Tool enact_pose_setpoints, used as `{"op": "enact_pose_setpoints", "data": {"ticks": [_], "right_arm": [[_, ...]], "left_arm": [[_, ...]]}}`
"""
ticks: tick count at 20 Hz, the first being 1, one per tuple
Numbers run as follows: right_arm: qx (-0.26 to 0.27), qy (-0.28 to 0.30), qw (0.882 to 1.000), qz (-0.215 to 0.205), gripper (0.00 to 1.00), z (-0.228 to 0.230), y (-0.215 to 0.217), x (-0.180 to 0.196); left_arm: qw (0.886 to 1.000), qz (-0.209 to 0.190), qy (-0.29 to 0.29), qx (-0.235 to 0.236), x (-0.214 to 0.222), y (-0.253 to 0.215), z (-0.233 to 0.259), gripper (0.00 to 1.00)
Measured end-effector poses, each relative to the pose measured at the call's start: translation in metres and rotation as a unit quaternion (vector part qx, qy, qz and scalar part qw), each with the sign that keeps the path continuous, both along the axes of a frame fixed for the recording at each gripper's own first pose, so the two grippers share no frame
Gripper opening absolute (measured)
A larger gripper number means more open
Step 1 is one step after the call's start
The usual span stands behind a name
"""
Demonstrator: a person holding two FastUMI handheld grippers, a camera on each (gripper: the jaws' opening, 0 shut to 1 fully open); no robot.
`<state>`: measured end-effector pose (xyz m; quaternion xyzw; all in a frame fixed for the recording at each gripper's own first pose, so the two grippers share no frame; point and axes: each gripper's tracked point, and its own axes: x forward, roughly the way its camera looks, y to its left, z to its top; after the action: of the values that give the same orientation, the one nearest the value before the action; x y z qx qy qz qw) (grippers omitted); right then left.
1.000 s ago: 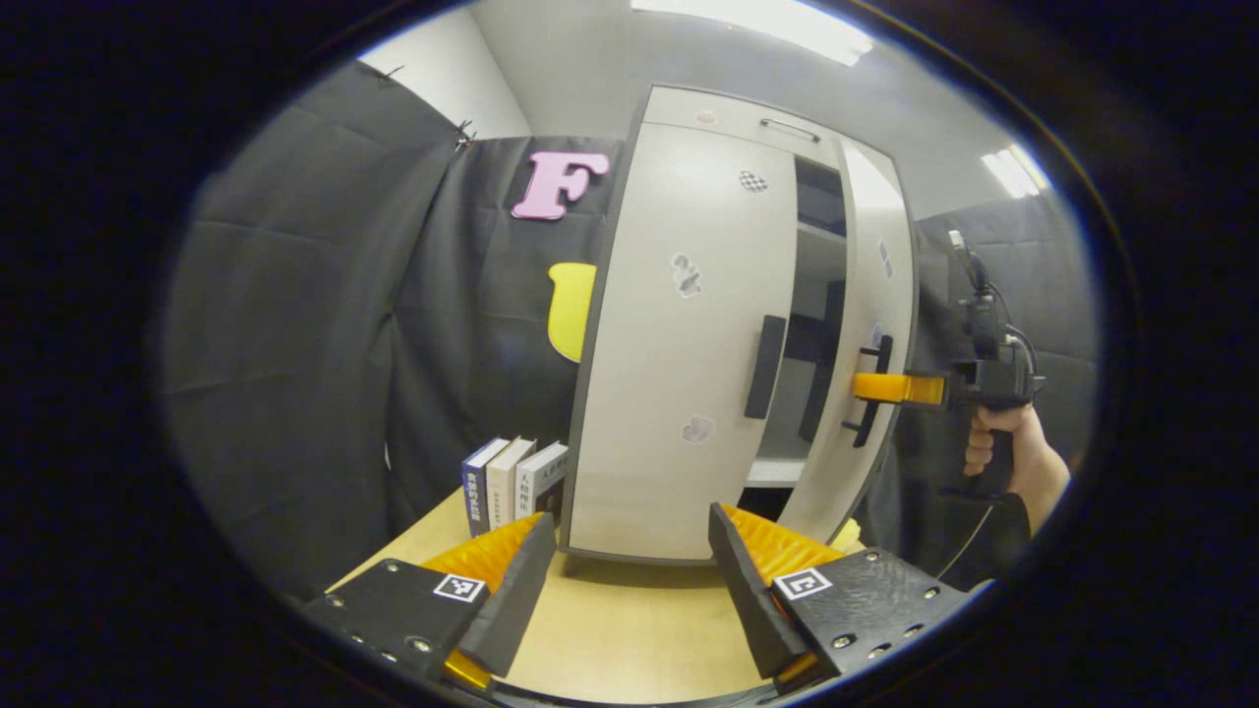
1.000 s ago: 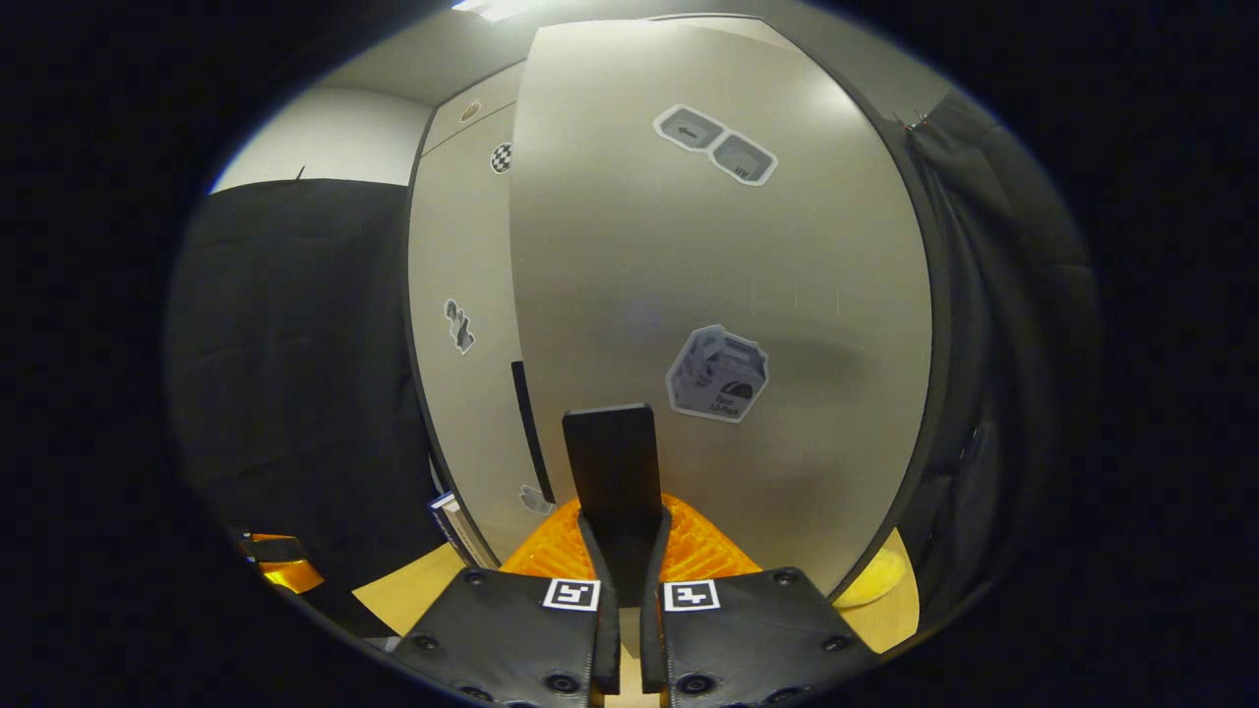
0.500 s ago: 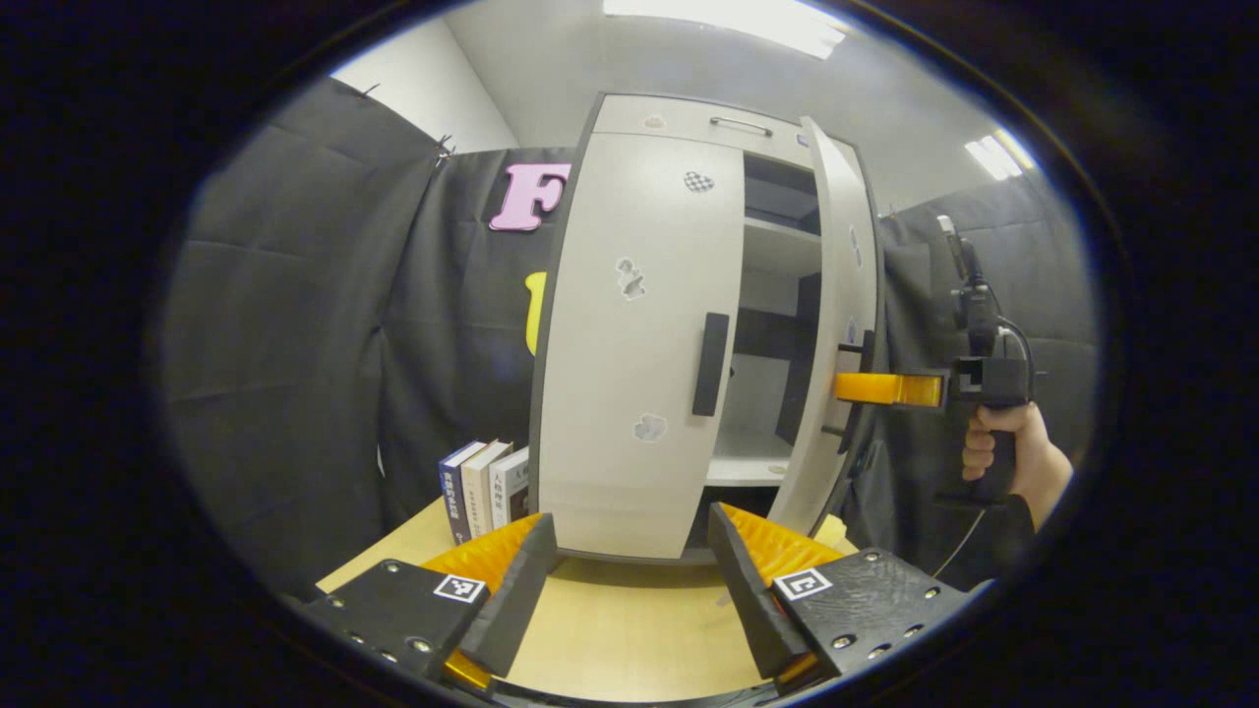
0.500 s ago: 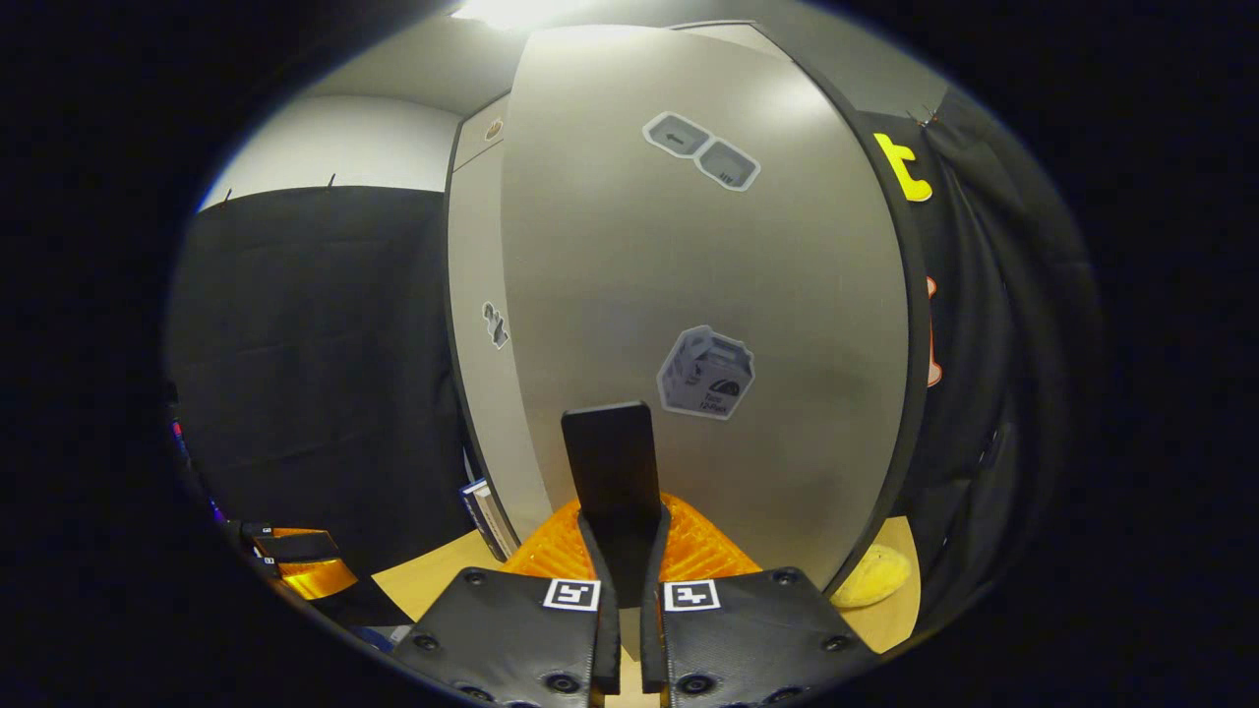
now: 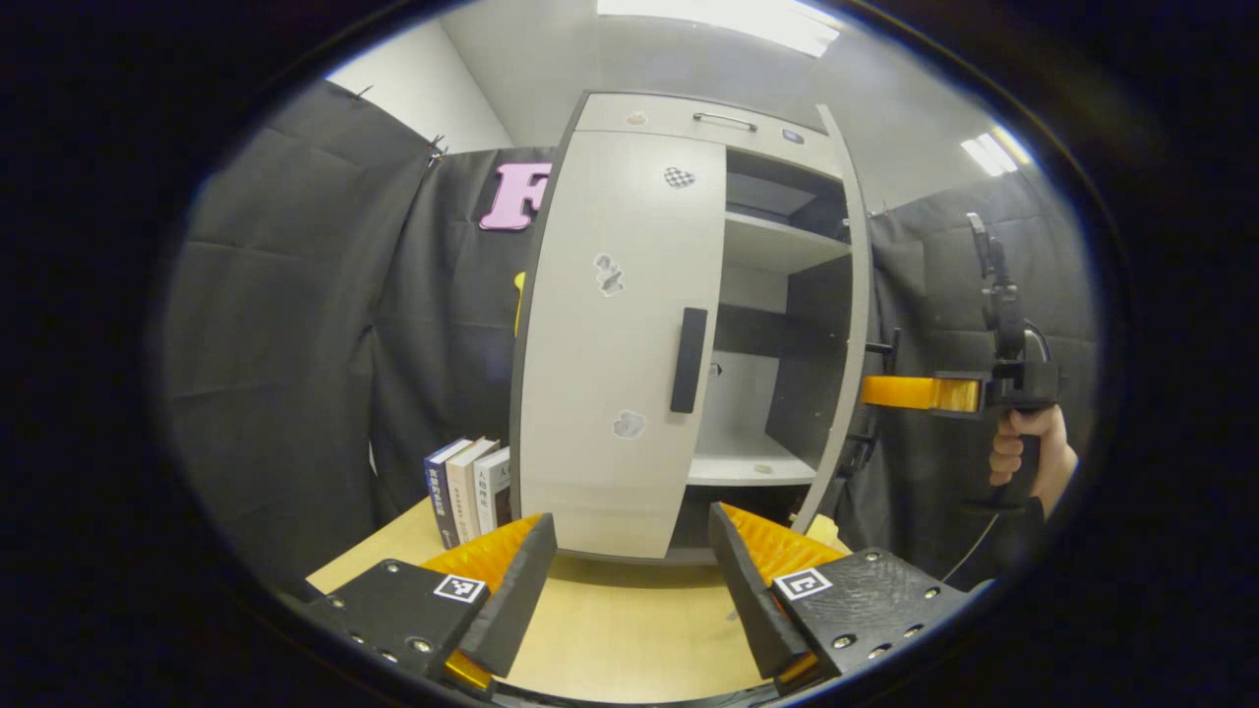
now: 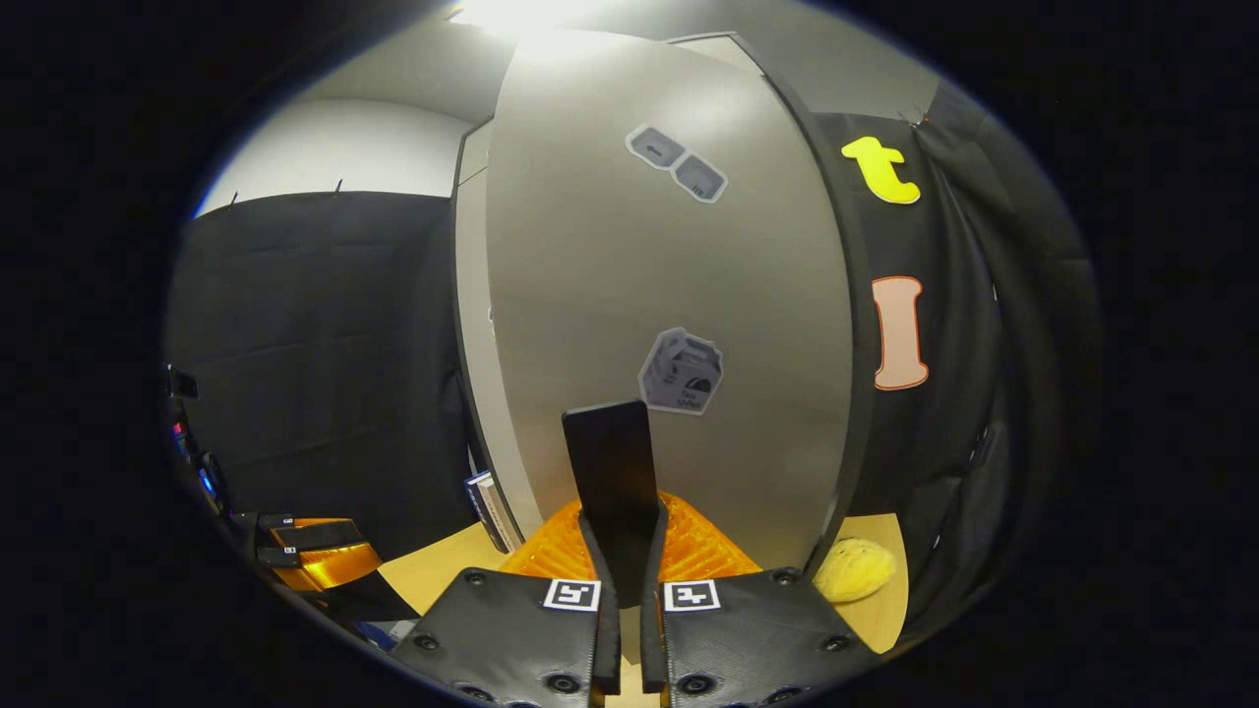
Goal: Open the right door of the double-door shoe cabinet with the right hand, and open the left door with the left hand.
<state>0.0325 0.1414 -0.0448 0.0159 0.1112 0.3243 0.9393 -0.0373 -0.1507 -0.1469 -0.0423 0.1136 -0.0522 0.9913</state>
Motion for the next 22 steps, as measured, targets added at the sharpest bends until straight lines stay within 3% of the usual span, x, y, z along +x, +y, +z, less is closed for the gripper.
{"op": "enact_pose_setpoints", "data": {"ticks": [22], "right_arm": [[0.025, -0.02, 0.998, -0.062, 0.09, 0.001, -0.097, -0.015]], "left_arm": [[1.0, -0.03, -0.006, 0.006, 0.005, -0.023, 0.0, 0.91]]}}
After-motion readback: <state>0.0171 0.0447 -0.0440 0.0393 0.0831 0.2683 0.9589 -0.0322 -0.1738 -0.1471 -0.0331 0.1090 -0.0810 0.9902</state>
